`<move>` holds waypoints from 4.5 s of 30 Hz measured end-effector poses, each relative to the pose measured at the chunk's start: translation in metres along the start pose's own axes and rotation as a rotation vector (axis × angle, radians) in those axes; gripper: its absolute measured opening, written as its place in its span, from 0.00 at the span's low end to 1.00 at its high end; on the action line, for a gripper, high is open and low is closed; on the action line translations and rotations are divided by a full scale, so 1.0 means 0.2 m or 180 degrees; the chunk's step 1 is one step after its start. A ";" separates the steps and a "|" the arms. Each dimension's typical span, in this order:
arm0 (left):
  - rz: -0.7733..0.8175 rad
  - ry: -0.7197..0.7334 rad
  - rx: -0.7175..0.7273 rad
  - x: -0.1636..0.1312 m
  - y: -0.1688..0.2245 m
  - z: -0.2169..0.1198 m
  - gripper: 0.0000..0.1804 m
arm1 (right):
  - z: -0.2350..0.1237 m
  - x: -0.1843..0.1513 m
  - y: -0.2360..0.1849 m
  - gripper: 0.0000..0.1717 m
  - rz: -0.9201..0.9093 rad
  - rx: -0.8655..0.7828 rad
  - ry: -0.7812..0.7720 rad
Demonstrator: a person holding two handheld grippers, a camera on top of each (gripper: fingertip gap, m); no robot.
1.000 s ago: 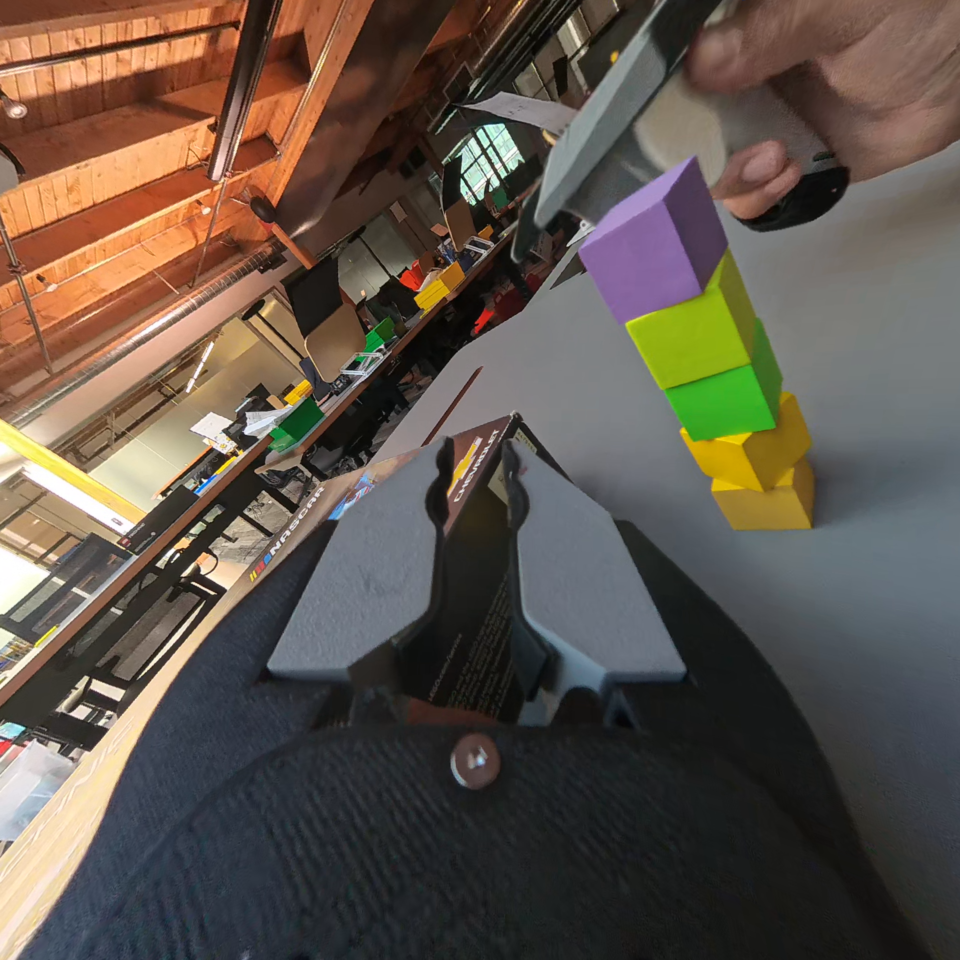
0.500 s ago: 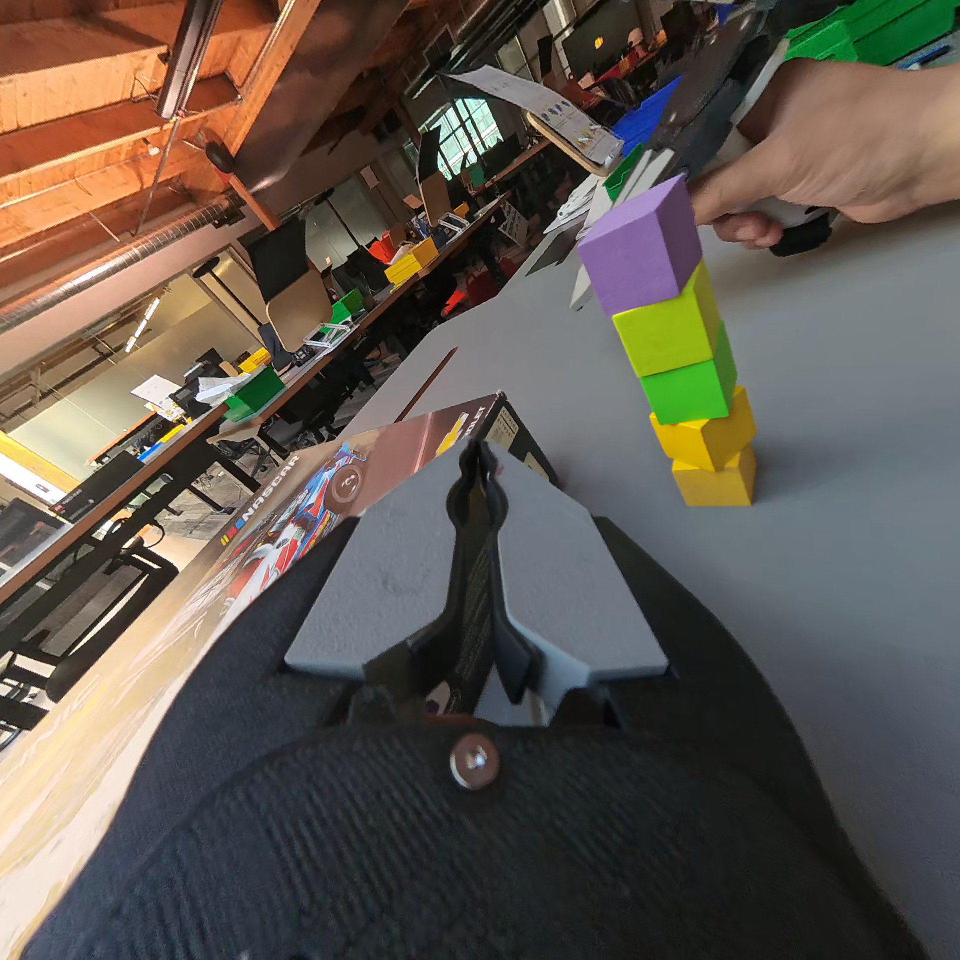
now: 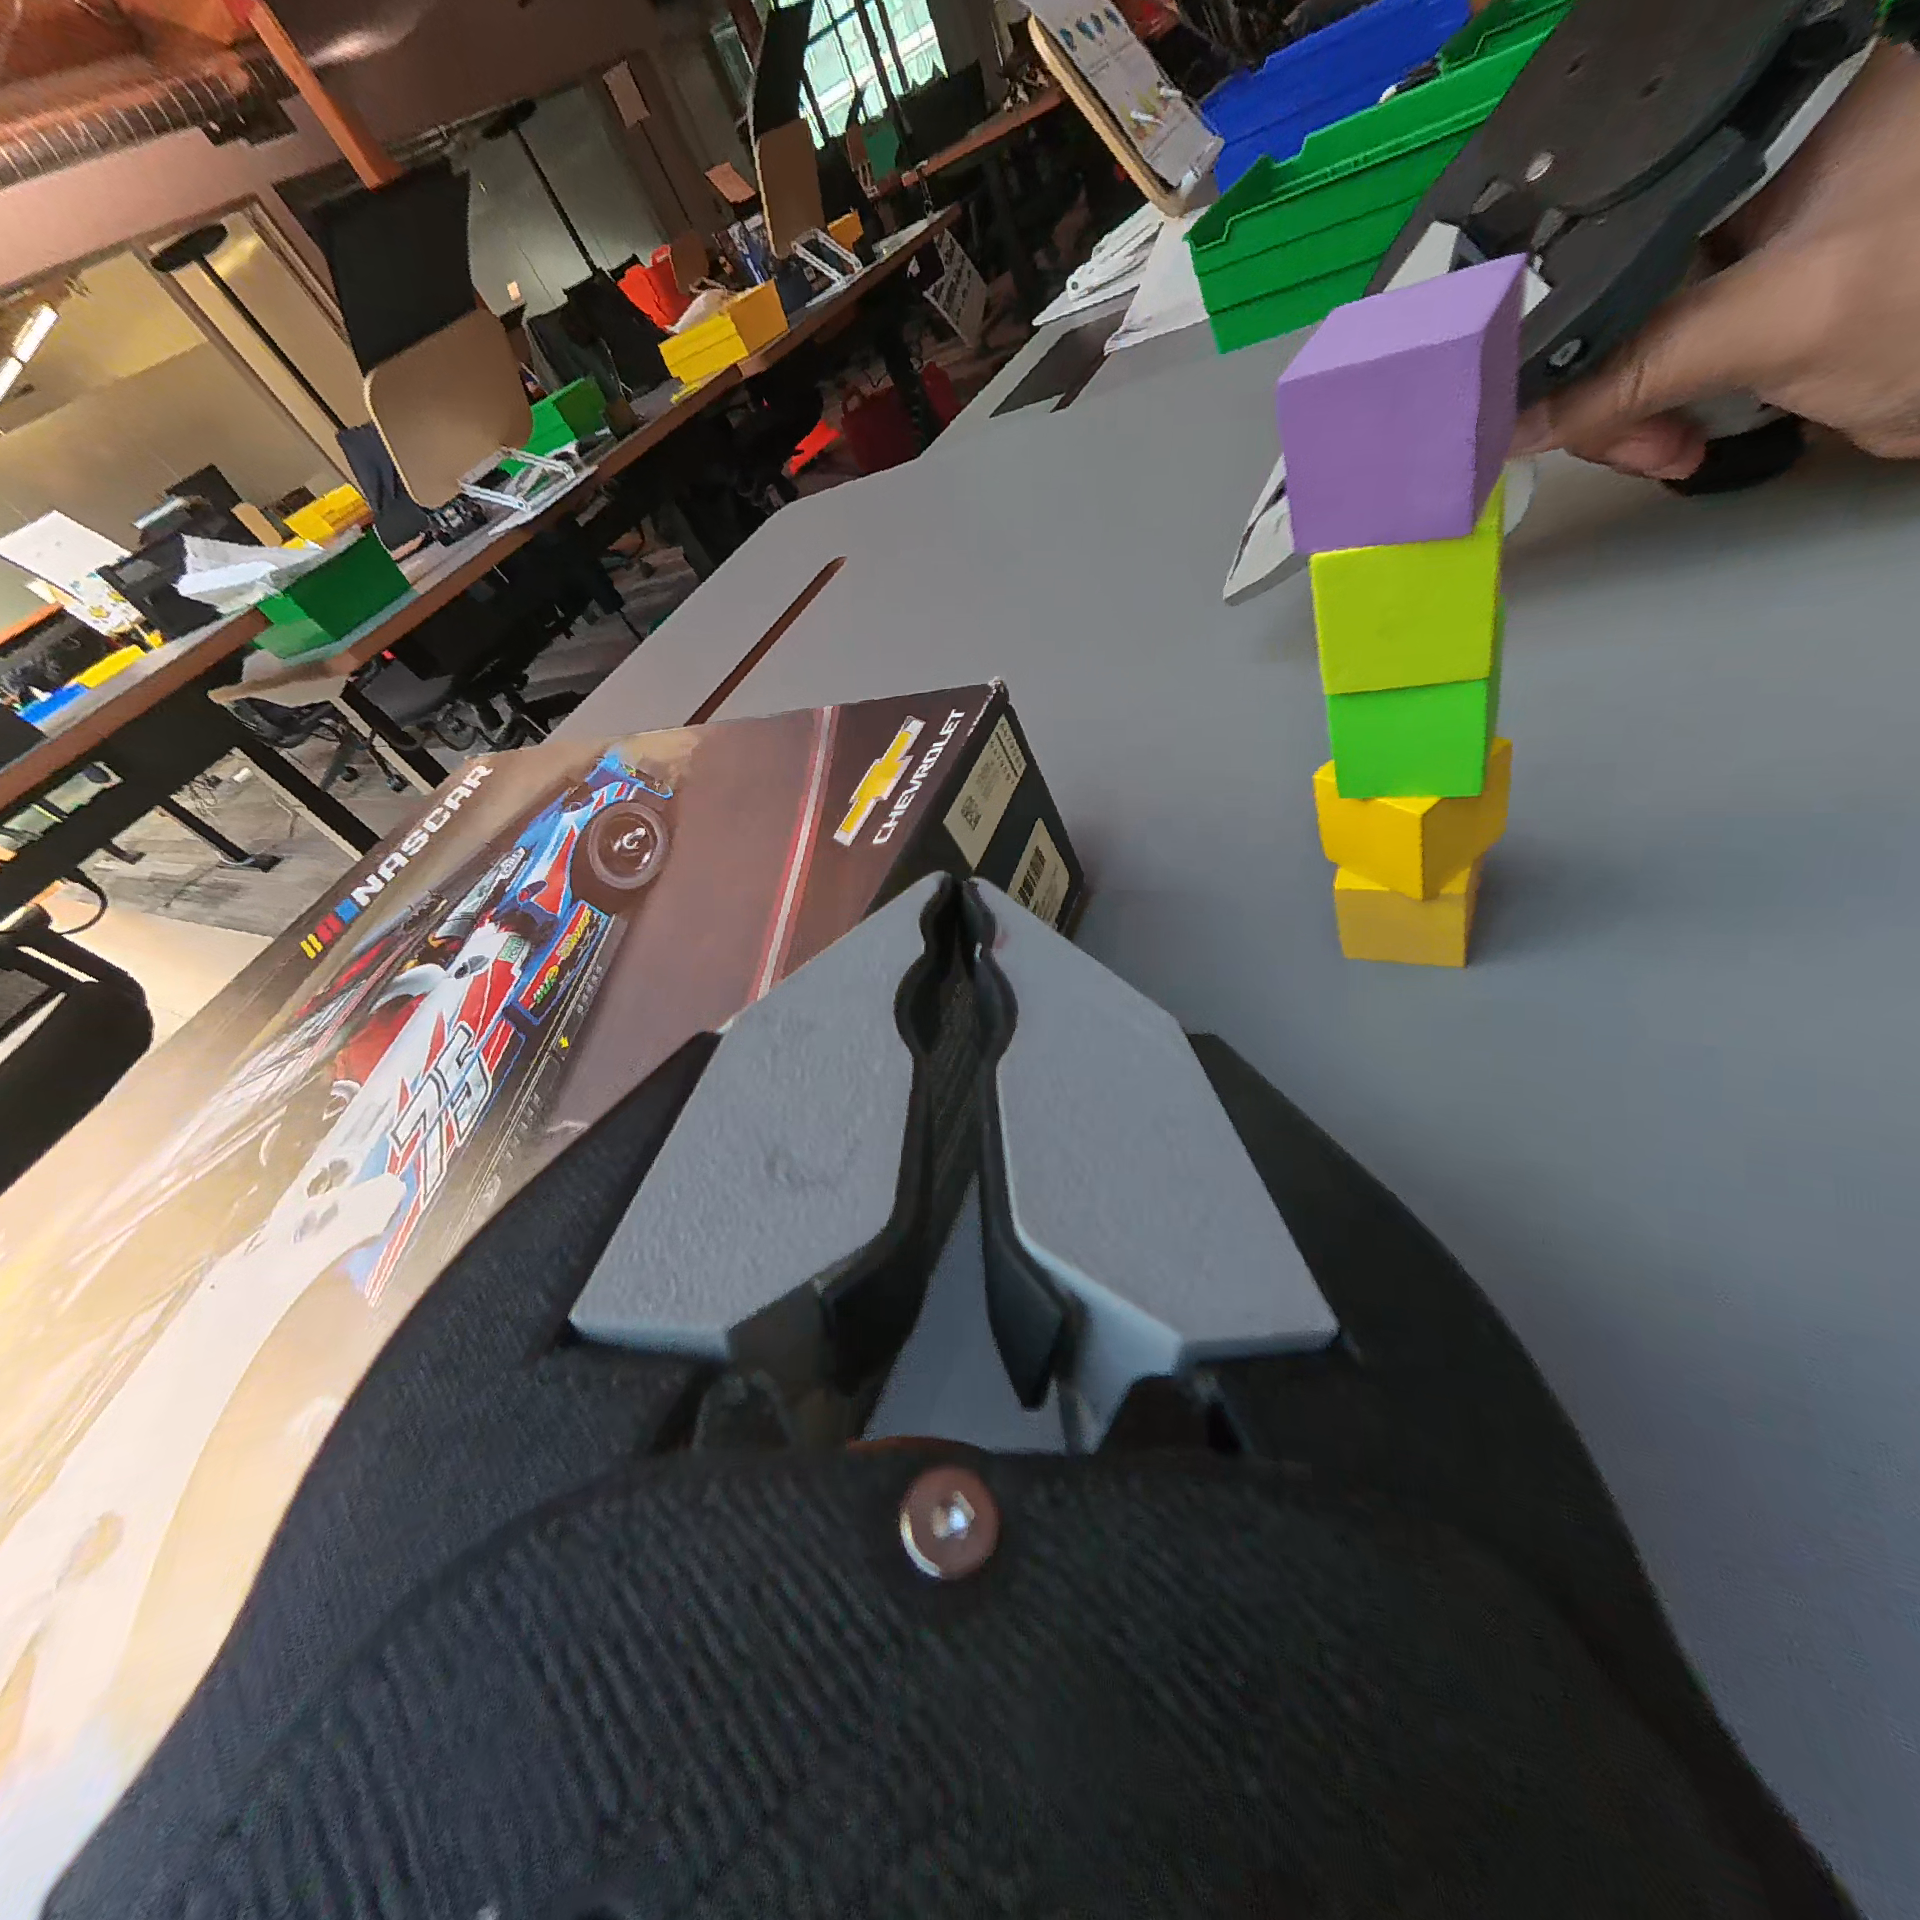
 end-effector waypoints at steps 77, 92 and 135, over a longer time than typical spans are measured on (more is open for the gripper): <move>-0.0315 -0.1435 -0.0273 -0.33 -0.03 -0.49 0.00 | -0.04 0.19 -0.23 0.00 0.0674 0.0446 0.0685; -0.0285 -0.1485 -0.0279 -0.34 -0.02 -0.49 0.12 | -0.03 0.21 -0.21 0.12 0.0789 0.0400 0.0802; -0.0318 -0.1507 -0.0307 -0.34 -0.02 -0.49 0.13 | 0.01 0.15 -0.10 0.00 -0.0055 -0.1026 0.0169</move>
Point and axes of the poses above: each gripper's, where its closed fingertips meet, z out along the fingers, x out of its top, y = z × x across the jaws, the point moved 5 cm from there along -z, back along the fingers, and after that the axes turned 5 degrees about y, right-handed, at the moved point
